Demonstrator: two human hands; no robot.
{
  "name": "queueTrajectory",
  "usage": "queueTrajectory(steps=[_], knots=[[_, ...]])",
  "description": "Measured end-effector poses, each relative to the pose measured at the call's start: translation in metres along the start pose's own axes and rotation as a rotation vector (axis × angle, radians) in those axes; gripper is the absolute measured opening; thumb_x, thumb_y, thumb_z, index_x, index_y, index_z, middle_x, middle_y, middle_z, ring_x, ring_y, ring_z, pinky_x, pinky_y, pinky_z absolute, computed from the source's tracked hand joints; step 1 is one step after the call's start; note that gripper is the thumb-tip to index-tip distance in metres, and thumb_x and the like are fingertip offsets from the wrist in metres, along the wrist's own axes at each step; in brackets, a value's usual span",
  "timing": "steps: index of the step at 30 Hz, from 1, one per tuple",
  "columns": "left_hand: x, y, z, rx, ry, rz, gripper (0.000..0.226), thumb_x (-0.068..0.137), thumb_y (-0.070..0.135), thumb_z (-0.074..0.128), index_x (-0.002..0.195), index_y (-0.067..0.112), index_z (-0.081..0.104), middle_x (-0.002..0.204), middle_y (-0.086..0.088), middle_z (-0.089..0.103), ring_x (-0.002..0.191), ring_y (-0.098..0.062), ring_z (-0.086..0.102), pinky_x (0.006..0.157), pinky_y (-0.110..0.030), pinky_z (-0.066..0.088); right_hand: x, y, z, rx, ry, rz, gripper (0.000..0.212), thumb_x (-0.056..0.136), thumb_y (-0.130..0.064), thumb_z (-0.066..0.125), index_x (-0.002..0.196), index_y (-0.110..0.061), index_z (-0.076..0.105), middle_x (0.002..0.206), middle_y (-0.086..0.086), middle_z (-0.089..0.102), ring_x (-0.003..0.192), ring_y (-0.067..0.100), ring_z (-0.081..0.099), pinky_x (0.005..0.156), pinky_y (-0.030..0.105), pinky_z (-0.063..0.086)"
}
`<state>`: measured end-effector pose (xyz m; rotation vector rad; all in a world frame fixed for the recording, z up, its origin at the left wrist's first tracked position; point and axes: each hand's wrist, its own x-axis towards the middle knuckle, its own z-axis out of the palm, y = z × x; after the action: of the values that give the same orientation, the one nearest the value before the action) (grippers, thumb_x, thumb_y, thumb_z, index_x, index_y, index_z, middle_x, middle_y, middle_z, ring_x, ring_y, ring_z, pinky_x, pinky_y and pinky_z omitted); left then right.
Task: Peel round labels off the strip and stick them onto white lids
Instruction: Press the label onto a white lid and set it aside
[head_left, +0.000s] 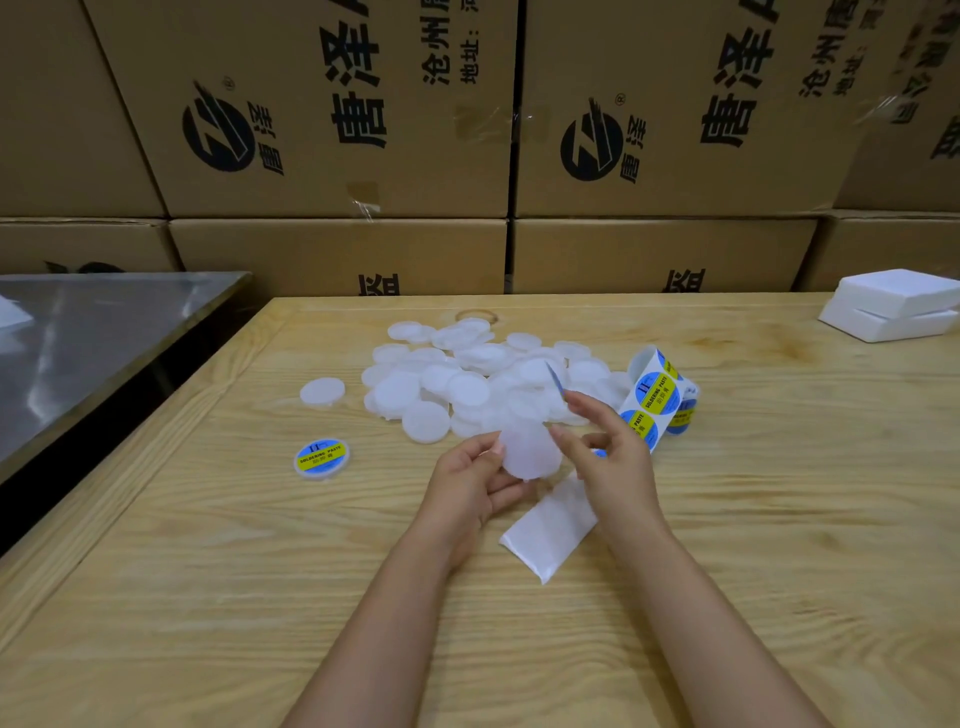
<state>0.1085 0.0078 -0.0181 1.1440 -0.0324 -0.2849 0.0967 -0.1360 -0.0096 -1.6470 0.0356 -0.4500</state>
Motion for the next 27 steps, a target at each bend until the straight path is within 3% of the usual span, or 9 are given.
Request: queueTrajectory(steps=[5, 8, 12, 19, 23, 27], knots=[[0.0007, 0.0021, -0.0025, -0.063, -0.005, -0.012, 0.025, 0.097, 0.005, 0.043, 0.118, -0.002, 0.056, 0.11, -0.02, 0.066, 0.091, -0.026, 0.068, 0.088, -0.039, 0.053, 0.0012, -0.005, -0.0035, 0.213, 0.059, 0.123, 0.006, 0.079, -0.018, 0.072, 0.076, -0.023, 0.07, 0.094, -0.013, 0.066, 0.085, 0.004, 0.057, 0.08, 0.023, 0.041], [0.0008, 0.0022, -0.0038, -0.071, -0.033, -0.011, 0.025, 0.097, 0.004, 0.042, 0.116, 0.0, 0.058, 0.108, -0.017, 0.068, 0.093, -0.025, 0.069, 0.087, -0.036, 0.054, 0.0017, -0.006, -0.0042, 0.268, -0.017, 0.224, 0.011, 0.077, -0.021, 0.072, 0.065, -0.021, 0.072, 0.077, -0.017, 0.07, 0.078, 0.002, 0.059, 0.074, 0.021, 0.042], [0.0005, 0.0023, -0.0041, -0.062, -0.079, -0.012, 0.024, 0.097, 0.006, 0.042, 0.108, 0.005, 0.063, 0.098, -0.012, 0.072, 0.088, -0.021, 0.071, 0.083, -0.033, 0.054, 0.0023, -0.0022, -0.0052, 0.253, -0.108, 0.306, 0.012, 0.076, -0.023, 0.073, 0.064, -0.019, 0.073, 0.087, -0.008, 0.073, 0.088, 0.007, 0.061, 0.075, 0.026, 0.041], [0.0002, 0.0023, -0.0049, -0.035, -0.091, -0.024, 0.022, 0.096, 0.007, 0.043, 0.103, 0.007, 0.065, 0.095, -0.011, 0.073, 0.086, -0.022, 0.071, 0.073, -0.029, 0.058, 0.0046, 0.0004, -0.006, 0.166, -0.101, 0.306, 0.016, 0.076, -0.021, 0.074, 0.061, -0.015, 0.072, 0.074, -0.006, 0.069, 0.072, 0.008, 0.053, 0.065, 0.023, 0.038], [0.0, 0.0019, -0.0051, -0.029, -0.093, -0.017, 0.022, 0.096, 0.007, 0.044, 0.105, 0.006, 0.064, 0.097, -0.013, 0.072, 0.088, -0.023, 0.071, 0.078, -0.031, 0.057, 0.0053, 0.0012, -0.0046, 0.148, -0.095, 0.301, 0.022, 0.077, -0.018, 0.074, 0.055, -0.018, 0.072, 0.066, -0.01, 0.069, 0.06, -0.004, 0.057, 0.064, 0.02, 0.039], [-0.0005, 0.0018, -0.0051, -0.032, -0.099, -0.01, 0.022, 0.096, 0.007, 0.043, 0.105, 0.005, 0.064, 0.097, -0.013, 0.072, 0.088, -0.023, 0.071, 0.074, -0.029, 0.058, 0.0049, 0.0024, -0.0035, 0.14, -0.075, 0.299, 0.021, 0.076, -0.018, 0.075, 0.055, -0.017, 0.071, 0.065, -0.01, 0.069, 0.061, -0.008, 0.059, 0.067, 0.019, 0.042]])
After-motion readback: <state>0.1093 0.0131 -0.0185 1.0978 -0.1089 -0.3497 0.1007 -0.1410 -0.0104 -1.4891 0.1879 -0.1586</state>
